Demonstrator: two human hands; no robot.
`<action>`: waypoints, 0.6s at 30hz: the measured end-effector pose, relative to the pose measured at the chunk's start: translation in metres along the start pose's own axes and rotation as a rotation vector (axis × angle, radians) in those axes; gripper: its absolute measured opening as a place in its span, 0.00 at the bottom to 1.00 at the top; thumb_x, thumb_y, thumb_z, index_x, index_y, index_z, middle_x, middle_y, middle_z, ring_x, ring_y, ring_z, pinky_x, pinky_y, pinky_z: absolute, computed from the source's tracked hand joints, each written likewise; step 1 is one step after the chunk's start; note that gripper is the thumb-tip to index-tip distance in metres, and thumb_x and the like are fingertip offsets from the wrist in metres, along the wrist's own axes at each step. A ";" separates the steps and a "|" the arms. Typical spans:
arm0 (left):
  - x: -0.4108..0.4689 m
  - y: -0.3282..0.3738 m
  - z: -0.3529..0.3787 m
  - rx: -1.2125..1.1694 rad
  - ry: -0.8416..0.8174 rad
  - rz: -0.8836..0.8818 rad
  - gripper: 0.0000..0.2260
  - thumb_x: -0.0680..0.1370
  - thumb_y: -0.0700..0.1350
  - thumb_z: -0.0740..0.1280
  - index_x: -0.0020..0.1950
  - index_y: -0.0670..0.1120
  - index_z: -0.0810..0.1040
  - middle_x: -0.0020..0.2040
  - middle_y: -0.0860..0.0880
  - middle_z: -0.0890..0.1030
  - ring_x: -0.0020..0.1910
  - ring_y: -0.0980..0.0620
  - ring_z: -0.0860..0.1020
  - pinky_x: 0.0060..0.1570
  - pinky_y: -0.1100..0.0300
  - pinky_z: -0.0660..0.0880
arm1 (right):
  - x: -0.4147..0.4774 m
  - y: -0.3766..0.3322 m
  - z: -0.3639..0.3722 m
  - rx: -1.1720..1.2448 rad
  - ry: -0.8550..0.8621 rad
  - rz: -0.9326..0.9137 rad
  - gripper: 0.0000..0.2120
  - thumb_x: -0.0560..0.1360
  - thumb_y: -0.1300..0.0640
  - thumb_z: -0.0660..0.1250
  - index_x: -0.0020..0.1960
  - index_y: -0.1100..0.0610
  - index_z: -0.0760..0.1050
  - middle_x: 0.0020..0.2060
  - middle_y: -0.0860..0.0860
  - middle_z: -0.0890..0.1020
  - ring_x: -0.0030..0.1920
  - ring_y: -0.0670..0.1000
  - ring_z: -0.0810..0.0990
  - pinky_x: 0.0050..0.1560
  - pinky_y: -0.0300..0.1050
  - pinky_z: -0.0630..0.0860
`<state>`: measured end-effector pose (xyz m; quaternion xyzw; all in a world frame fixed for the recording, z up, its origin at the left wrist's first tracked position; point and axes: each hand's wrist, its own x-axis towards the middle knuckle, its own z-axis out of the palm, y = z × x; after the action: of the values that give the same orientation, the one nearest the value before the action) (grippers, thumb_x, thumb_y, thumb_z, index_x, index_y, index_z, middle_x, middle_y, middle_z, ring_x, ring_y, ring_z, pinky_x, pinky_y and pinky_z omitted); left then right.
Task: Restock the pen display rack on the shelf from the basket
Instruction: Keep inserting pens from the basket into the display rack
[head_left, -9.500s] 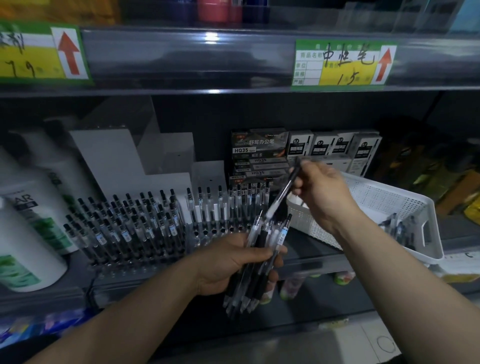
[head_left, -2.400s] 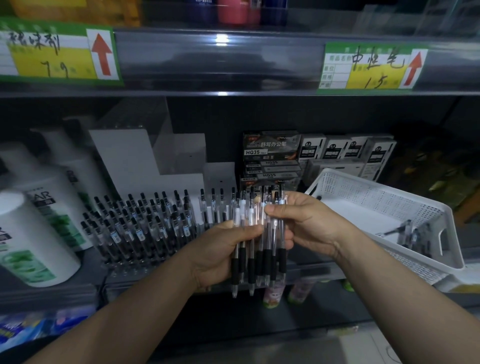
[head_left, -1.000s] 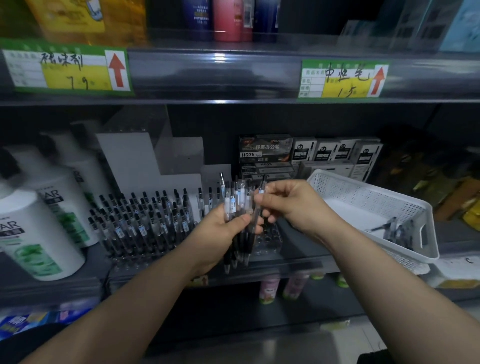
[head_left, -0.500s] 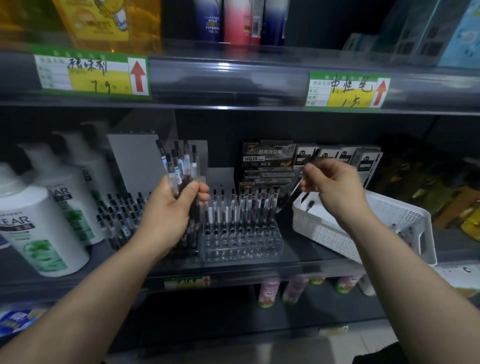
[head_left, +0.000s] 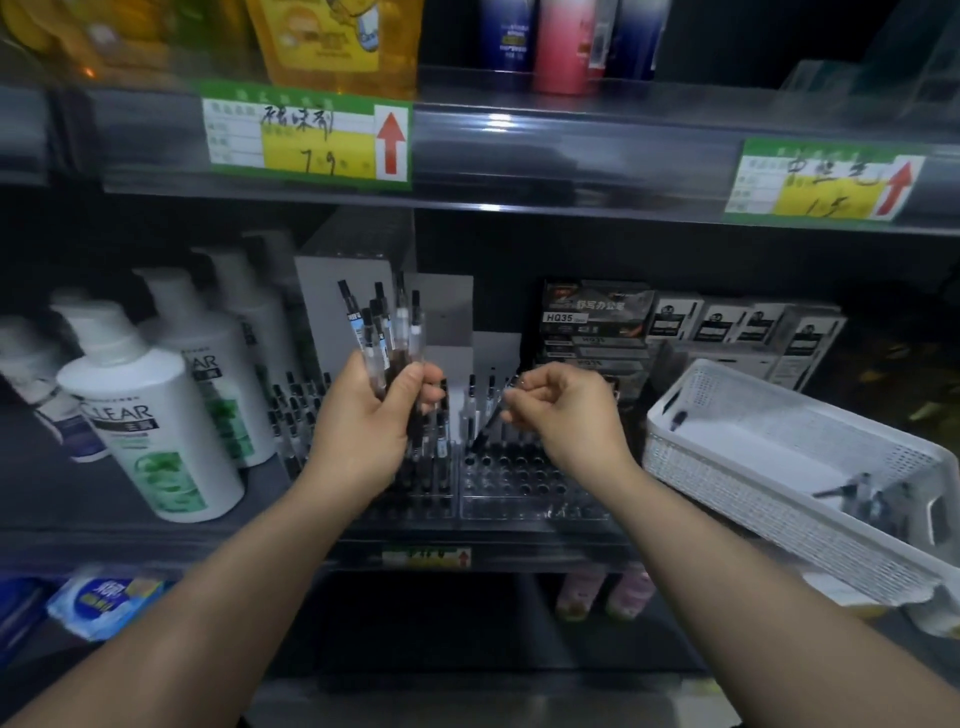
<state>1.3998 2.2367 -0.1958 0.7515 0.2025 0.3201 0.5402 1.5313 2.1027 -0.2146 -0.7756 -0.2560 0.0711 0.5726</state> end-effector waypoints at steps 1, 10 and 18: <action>-0.001 0.000 -0.001 -0.008 -0.001 0.002 0.08 0.82 0.45 0.60 0.53 0.44 0.78 0.42 0.51 0.83 0.43 0.56 0.82 0.53 0.53 0.79 | 0.001 0.001 0.004 -0.037 -0.004 -0.011 0.07 0.74 0.62 0.71 0.39 0.55 0.75 0.35 0.58 0.83 0.38 0.52 0.85 0.46 0.56 0.82; -0.004 -0.009 -0.014 -0.035 0.002 0.004 0.04 0.82 0.45 0.61 0.50 0.48 0.75 0.42 0.55 0.84 0.45 0.55 0.82 0.55 0.46 0.78 | 0.003 0.010 0.031 -0.340 -0.075 -0.111 0.04 0.74 0.59 0.71 0.44 0.59 0.81 0.32 0.51 0.83 0.35 0.47 0.83 0.44 0.45 0.82; -0.005 -0.013 -0.016 -0.074 0.002 0.008 0.05 0.82 0.43 0.61 0.48 0.50 0.75 0.43 0.51 0.84 0.45 0.53 0.83 0.56 0.45 0.77 | 0.006 0.014 0.039 -0.413 -0.095 -0.148 0.07 0.76 0.58 0.69 0.49 0.60 0.83 0.36 0.53 0.85 0.37 0.50 0.84 0.45 0.51 0.82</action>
<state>1.3860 2.2491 -0.2062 0.7315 0.1881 0.3301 0.5662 1.5251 2.1361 -0.2397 -0.8512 -0.3479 0.0116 0.3927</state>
